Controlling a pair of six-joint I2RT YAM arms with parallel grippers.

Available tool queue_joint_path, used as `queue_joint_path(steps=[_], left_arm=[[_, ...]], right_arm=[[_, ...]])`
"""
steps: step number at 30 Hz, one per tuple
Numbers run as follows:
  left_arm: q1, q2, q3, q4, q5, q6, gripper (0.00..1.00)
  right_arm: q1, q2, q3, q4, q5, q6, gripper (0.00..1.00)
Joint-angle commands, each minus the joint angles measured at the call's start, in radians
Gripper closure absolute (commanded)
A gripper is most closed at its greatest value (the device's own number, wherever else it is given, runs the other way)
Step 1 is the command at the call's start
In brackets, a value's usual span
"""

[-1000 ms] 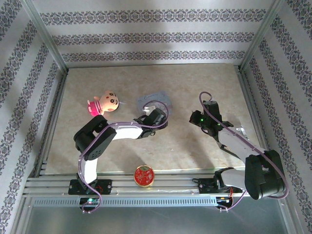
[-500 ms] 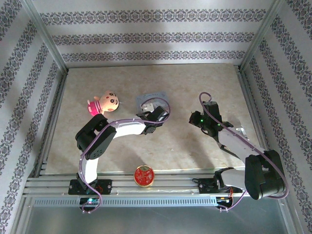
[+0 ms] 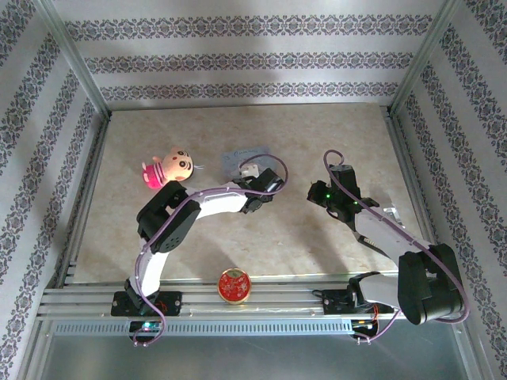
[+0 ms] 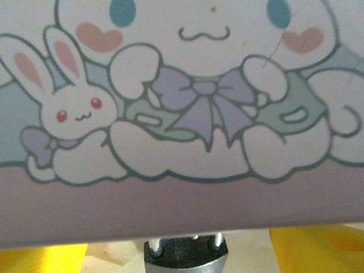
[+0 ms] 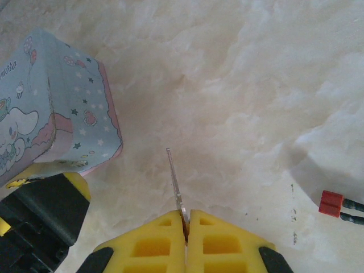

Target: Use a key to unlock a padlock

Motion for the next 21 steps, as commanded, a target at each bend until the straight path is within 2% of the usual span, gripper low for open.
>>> queue_joint_path(steps=[1, 6, 10, 14, 21], left_arm=[[-0.011, 0.012, 0.025, -0.080, -0.067, 0.030, 0.21], [-0.011, 0.018, 0.027, -0.044, -0.059, 0.049, 0.30], [-0.011, 0.030, 0.024, 0.007, -0.034, 0.061, 0.41], [-0.011, 0.039, 0.018, 0.057, -0.026, 0.081, 0.48], [-0.011, 0.056, 0.007, 0.122, -0.007, 0.101, 0.51]], right_arm=[[0.009, -0.025, -0.015, 0.003, -0.009, -0.016, 1.00], [0.005, -0.017, -0.015, 0.008, -0.009, -0.014, 1.00], [0.005, -0.018, -0.018, 0.012, -0.010, -0.011, 1.00], [0.007, -0.029, -0.024, 0.011, -0.003, -0.011, 1.00], [0.005, -0.037, -0.036, 0.013, 0.004, -0.009, 1.00]])
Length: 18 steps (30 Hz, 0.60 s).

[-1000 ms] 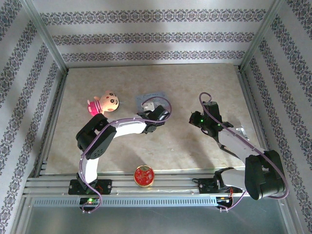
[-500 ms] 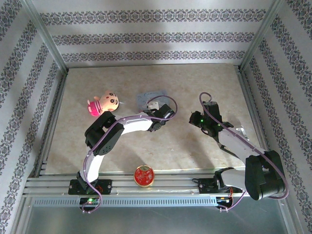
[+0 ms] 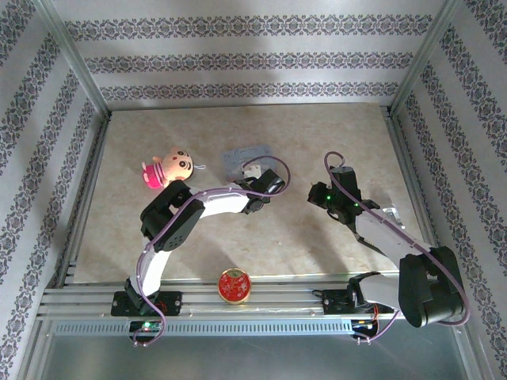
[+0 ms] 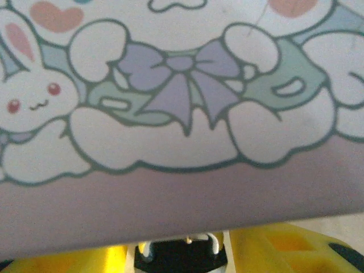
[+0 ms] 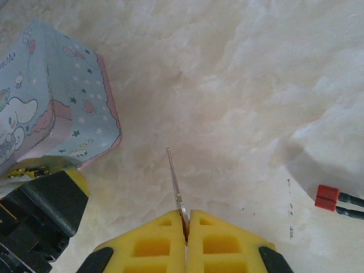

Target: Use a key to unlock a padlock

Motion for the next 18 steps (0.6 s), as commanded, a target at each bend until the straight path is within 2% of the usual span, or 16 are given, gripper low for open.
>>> queue_joint_path(steps=[1, 9, 11, 13, 16, 18], left_arm=[[-0.011, 0.028, 0.007, 0.061, 0.004, 0.030, 0.51], [-0.005, 0.045, 0.012, 0.073, -0.008, 0.029, 0.53], [-0.003, 0.047, 0.012, 0.080, -0.008, 0.031, 0.58], [-0.001, 0.051, 0.018, 0.075, -0.012, 0.035, 0.58], [0.002, 0.051, 0.017, 0.081, -0.011, 0.040, 0.46], [0.004, 0.052, 0.016, 0.086, -0.008, 0.044, 0.42]], right_arm=[[0.006, -0.019, -0.019, 0.010, 0.003, -0.008, 1.00], [0.006, -0.034, -0.038, 0.013, 0.009, -0.005, 1.00], [0.005, -0.036, -0.045, 0.015, 0.011, -0.002, 1.00], [0.007, -0.036, -0.049, 0.017, 0.013, -0.001, 1.00], [0.007, -0.037, -0.056, 0.018, 0.011, 0.001, 1.00], [0.009, -0.039, -0.059, 0.019, 0.012, 0.003, 1.00]])
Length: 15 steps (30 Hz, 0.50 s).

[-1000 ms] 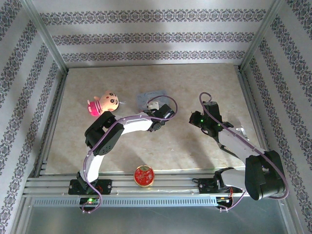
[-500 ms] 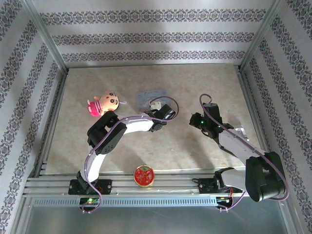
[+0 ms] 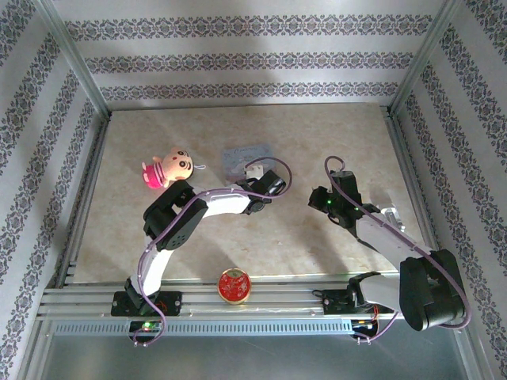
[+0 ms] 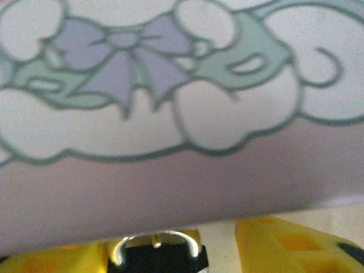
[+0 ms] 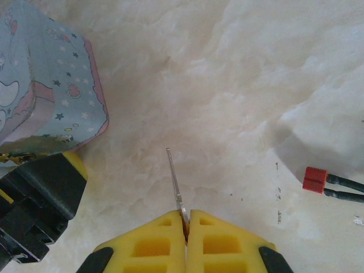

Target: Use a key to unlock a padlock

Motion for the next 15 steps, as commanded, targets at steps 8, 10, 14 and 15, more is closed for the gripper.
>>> queue_joint_path(steps=[8, 10, 14, 15], left_arm=[[0.006, 0.006, -0.037, 0.130, -0.064, 0.085, 0.49], [0.006, 0.003, -0.051, 0.153, -0.092, 0.098, 0.49], [0.006, 0.009, -0.053, 0.175, -0.119, 0.117, 0.50], [0.006, 0.010, -0.054, 0.182, -0.121, 0.122, 0.51]], right_arm=[[0.010, -0.021, -0.019, 0.016, 0.017, 0.006, 1.00], [0.010, -0.018, -0.019, 0.018, 0.018, 0.006, 1.00], [0.011, -0.008, -0.019, 0.022, 0.016, 0.010, 1.00], [0.011, -0.008, -0.019, 0.023, 0.015, 0.010, 1.00]])
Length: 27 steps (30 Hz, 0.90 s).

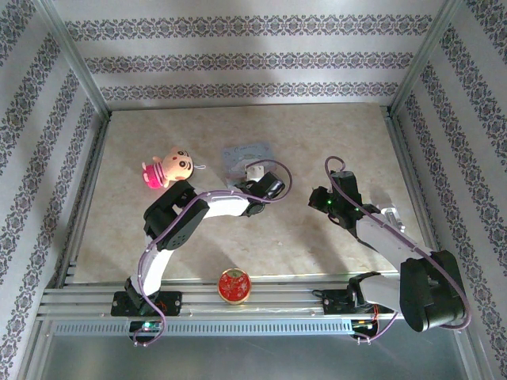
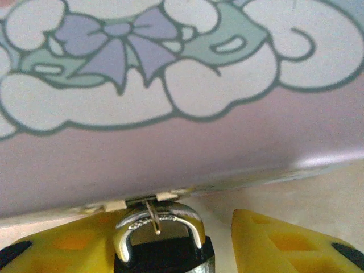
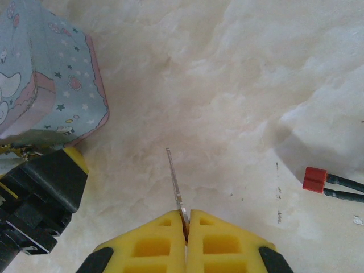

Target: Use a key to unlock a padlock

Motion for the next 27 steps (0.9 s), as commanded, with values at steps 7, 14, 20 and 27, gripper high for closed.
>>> queue_joint_path(steps=[7, 14, 20, 27], left_arm=[[0.006, 0.004, -0.002, 0.078, -0.059, 0.049, 0.74], [0.006, -0.020, 0.046, -0.078, 0.002, -0.046, 0.82], [0.010, -0.039, 0.096, -0.246, 0.135, -0.233, 0.85], [0.024, -0.055, 0.141, -0.351, 0.322, -0.382, 0.90]], right_arm=[[0.014, -0.003, -0.017, 0.019, 0.015, 0.009, 1.00], [0.047, 0.004, -0.061, 0.096, -0.027, -0.020, 1.00], [0.078, 0.009, -0.153, 0.261, -0.134, -0.019, 1.00], [0.166, -0.034, -0.245, 0.382, -0.177, -0.070, 1.00]])
